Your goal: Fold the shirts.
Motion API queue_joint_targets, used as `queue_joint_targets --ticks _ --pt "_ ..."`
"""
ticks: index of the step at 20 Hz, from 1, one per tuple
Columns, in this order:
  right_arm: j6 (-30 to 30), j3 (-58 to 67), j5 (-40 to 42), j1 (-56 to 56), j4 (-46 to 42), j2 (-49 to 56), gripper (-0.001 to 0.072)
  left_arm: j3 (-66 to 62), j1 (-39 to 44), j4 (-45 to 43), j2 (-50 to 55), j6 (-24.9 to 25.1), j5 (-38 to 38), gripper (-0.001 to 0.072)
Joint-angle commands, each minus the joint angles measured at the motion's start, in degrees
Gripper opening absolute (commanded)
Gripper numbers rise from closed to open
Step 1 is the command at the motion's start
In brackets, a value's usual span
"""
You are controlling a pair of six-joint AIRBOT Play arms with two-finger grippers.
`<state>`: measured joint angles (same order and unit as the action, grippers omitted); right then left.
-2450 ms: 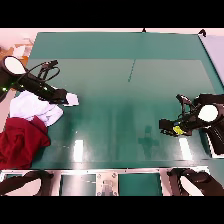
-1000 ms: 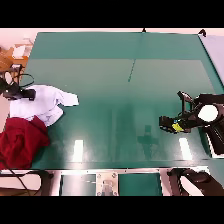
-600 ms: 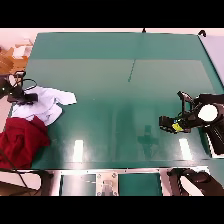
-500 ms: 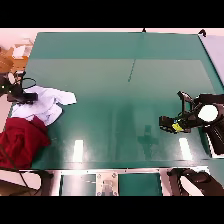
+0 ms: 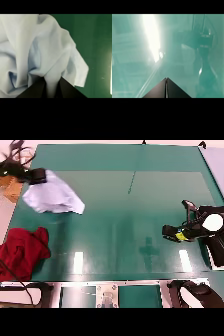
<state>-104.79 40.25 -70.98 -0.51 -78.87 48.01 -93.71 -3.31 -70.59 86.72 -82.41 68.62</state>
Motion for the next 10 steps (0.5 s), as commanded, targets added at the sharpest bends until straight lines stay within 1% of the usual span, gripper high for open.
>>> queue_joint_targets --ticks 1,2,4,5,7,8,9,10 --pt "4.2 2.1 -0.6 4.9 -0.1 0.0 0.0014 -0.5 13.1 6.4 -1.4 -0.2 4.1 0.0027" --pt "5.0 2.4 -0.6 6.2 -0.1 0.0 0.0014 0.5 17.6 6.4 -1.3 -0.2 2.1 0.0028" --pt "5.0 2.5 -0.6 8.4 -0.2 0.0 0.0014 3.6 26.4 6.4 -1.2 -0.2 -4.8 0.0028" --pt "6.0 2.5 -0.5 9.1 -0.1 0.0 0.0014 4.9 29.7 6.5 -0.6 -0.2 -7.5 0.0028" --pt "7.6 2.5 -0.5 9.7 -0.2 0.0 0.0015 6.0 35.3 6.6 2.0 -0.3 -10.4 0.0030" --pt "7.6 2.5 -0.4 9.6 -0.2 0.0 0.0015 6.0 37.3 6.9 3.7 -0.3 -11.2 0.0219" --pt "8.0 2.5 -0.1 9.6 -0.1 0.0 0.0027 6.0 38.4 7.2 5.1 -1.1 -12.0 0.0596" --pt "8.0 2.5 0.2 9.6 -0.1 0.0 0.0099 6.0 38.7 8.0 6.0 -2.4 -12.2 0.0711"
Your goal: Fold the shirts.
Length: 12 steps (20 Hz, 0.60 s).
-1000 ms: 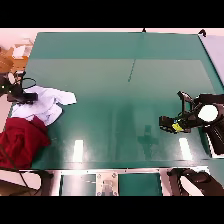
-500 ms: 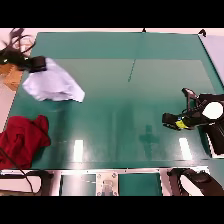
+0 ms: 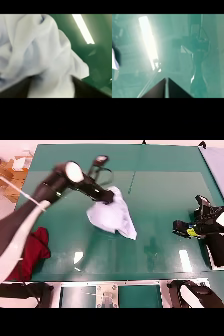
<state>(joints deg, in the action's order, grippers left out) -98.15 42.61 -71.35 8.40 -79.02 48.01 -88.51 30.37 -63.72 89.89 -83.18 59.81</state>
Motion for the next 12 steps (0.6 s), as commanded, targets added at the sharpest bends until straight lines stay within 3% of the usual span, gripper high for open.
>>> queue_joint_targets --ticks 1,4,7,8,10,12 --pt "1.4 0.1 0.7 0.7 0.0 0.2 0.0161 0.7 4.5 1.2 3.0 -2.4 -2.9 0.0716" --pt "2.6 0.1 1.3 0.7 2.7 3.0 0.0222 -3.3 -1.8 1.0 1.0 -2.3 7.7 0.0716" --pt "10.5 0.1 3.1 0.7 16.0 10.1 0.0252 -4.0 -11.0 0.4 -3.8 -3.0 18.1 0.0715" --pt "13.5 0.1 3.7 0.7 21.4 12.9 0.0300 -3.3 -13.6 -0.2 -5.3 -3.0 21.6 0.0715" --pt "19.1 -0.1 4.8 0.1 30.4 18.6 0.0297 0.8 -17.2 -0.7 -8.3 -2.9 24.9 0.0715" --pt "20.9 -0.1 7.5 -2.6 32.8 24.2 0.0291 8.6 -19.1 -0.8 -11.8 -2.7 23.1 0.0715"
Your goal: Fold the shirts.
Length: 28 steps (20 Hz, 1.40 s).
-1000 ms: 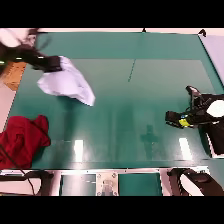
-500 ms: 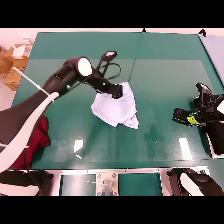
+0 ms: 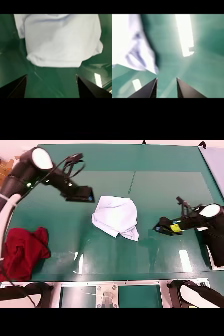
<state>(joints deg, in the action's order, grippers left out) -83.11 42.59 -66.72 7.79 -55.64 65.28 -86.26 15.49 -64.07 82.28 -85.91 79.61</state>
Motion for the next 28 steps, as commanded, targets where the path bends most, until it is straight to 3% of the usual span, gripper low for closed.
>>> queue_joint_targets --ticks 1,6,8,10,11,15,20,21,23,24,28 --pt "6.3 -0.1 4.1 -3.9 9.5 9.9 0.0291 11.1 -4.4 -0.5 -5.7 0.1 1.5 0.0715" --pt "11.9 0.0 9.2 -12.2 14.8 20.0 0.0286 30.1 -4.3 10.2 -8.0 3.2 -9.9 0.0715" --pt "12.9 0.1 11.4 -12.7 15.2 20.6 0.0186 35.5 -4.2 17.9 -8.0 7.1 -15.4 0.0715" --pt "13.4 1.0 11.6 -11.3 15.1 20.5 0.0042 38.8 -4.2 20.1 -8.0 8.4 -19.7 0.0716" --pt "13.4 1.6 10.6 -10.2 15.1 20.4 0.0014 39.8 -4.2 20.0 -8.0 8.4 -21.5 0.0715" --pt "14.7 4.5 3.9 -5.0 15.1 20.0 0.0014 40.9 -3.4 22.7 -7.5 8.4 -34.1 0.0715" --pt "14.8 4.5 3.7 -4.1 14.7 20.0 0.0015 40.9 7.8 28.3 0.3 8.5 -45.1 0.0714" --pt "14.8 4.5 3.7 -4.1 14.7 20.0 0.0015 40.8 9.3 28.8 2.0 8.5 -44.7 0.0671" --pt "14.8 4.5 3.7 -4.1 14.7 20.0 0.0015 40.7 10.4 28.1 3.2 9.1 -44.3 0.0199" --pt "14.8 4.5 3.7 -4.1 14.7 20.0 0.0015 40.5 10.2 28.0 3.0 10.1 -45.5 0.0046" --pt "16.3 4.5 3.7 -3.0 14.4 20.0 0.0014 39.1 5.0 27.9 1.9 10.6 -44.5 0.0028"
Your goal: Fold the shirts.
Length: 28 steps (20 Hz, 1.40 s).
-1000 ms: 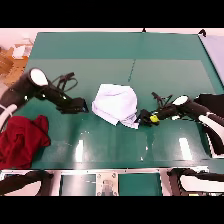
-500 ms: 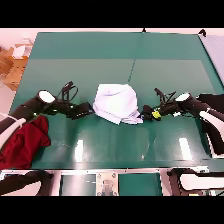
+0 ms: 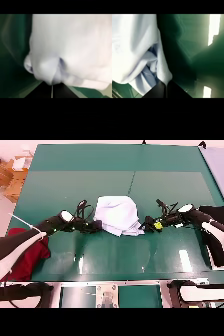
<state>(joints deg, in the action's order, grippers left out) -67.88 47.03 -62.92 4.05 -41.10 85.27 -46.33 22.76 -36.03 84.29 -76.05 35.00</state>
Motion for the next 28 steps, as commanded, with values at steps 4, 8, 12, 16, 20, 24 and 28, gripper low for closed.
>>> queue_joint_targets --ticks 4,8,12,16,20,24,28 --pt "1.0 0.3 -0.8 4.2 0.0 -0.1 0.0015 -1.9 -8.5 -1.2 -3.5 3.6 6.8 0.0029" --pt "1.0 0.3 -0.6 3.5 0.2 -0.1 0.0015 -1.7 -8.5 -0.5 -3.5 7.6 12.5 0.0586" --pt "1.1 0.3 -0.5 3.3 0.2 -0.1 0.0015 -1.7 -8.5 6.7 -2.1 11.3 7.0 0.0482" --pt "1.1 0.3 0.7 3.3 0.2 -0.1 0.0015 -1.7 -4.9 18.5 4.0 18.2 5.9 0.0473" --pt "1.1 0.5 0.7 3.8 0.1 -0.1 0.0015 -2.9 -3.8 19.5 5.4 18.3 2.2 0.0029" --pt "1.0 5.9 -6.6 9.9 -0.4 -1.4 0.0013 -11.1 -11.7 16.8 1.7 17.5 12.4 0.0027" --pt "-1.4 18.8 -15.4 21.0 1.9 -8.0 0.0013 -21.4 -20.4 2.9 -9.0 9.2 21.2 0.0026"
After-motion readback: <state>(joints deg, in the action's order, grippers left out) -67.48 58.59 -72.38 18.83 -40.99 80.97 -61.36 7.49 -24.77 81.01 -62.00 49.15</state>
